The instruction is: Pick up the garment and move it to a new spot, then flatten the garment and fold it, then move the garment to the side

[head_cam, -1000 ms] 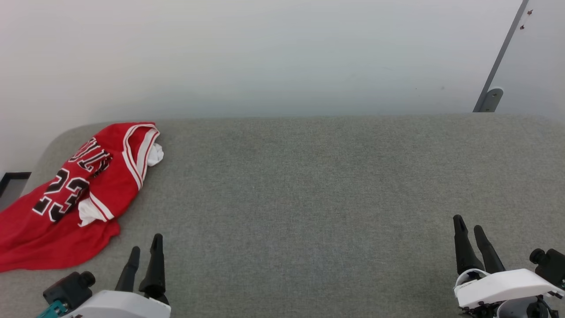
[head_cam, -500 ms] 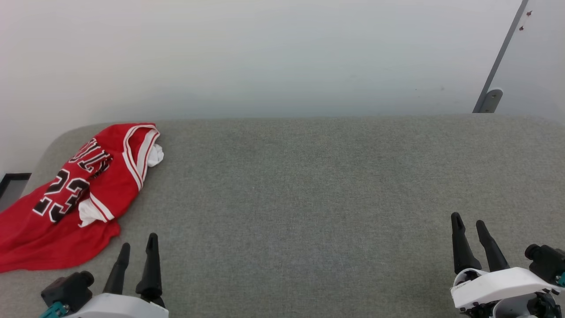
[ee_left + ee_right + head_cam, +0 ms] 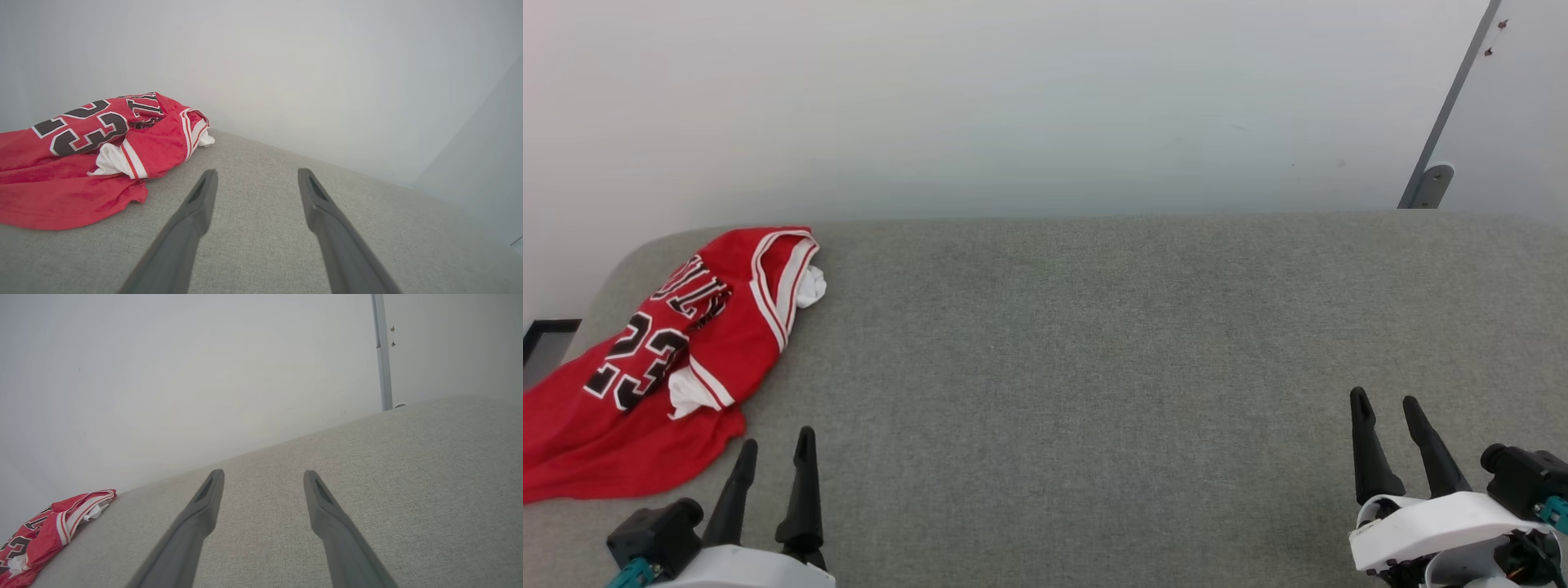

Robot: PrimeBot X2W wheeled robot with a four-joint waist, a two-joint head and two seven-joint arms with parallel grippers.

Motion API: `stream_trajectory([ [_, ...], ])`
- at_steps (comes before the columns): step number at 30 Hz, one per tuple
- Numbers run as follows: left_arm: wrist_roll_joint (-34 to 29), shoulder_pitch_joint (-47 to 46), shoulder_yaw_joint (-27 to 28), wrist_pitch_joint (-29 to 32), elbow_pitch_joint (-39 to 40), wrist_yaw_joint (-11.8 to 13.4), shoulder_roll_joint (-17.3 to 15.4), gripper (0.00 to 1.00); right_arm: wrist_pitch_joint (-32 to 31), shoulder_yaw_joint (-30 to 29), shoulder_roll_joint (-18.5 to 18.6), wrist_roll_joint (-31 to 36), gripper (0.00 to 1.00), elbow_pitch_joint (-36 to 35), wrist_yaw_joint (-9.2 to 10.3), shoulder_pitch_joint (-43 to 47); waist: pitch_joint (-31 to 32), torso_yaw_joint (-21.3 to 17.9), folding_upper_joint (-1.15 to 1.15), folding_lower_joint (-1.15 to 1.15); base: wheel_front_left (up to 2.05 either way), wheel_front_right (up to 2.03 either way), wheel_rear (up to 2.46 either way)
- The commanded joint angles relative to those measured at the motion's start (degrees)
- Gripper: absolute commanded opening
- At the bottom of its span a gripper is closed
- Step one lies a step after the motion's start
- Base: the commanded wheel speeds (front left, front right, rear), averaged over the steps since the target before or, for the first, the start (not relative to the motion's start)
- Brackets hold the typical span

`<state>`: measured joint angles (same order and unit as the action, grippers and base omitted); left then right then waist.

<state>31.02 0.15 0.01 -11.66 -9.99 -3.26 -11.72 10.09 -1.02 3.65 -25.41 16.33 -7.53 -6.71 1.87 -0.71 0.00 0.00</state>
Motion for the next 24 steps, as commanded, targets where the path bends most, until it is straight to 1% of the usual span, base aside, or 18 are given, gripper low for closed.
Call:
stream_trajectory([
  [1,-1.6,0.2,0.2,-0.4,0.5,-0.3,-0.2,1.0,0.5,0.1,0.0,1.4,1.0,-0.4,0.06,-0.8,0.0,0.0,0.0,0.0,0.0,0.0,0.0],
  [24,-11.2,0.9,0.5,-2.9,0.4,-1.7,-0.2,1.0,2.5,0.7,-0.2,10.8,1.0,-0.2,0.07,-1.1,0.6,-0.1,0.0,0.0,0.0,0.0,0.0],
])
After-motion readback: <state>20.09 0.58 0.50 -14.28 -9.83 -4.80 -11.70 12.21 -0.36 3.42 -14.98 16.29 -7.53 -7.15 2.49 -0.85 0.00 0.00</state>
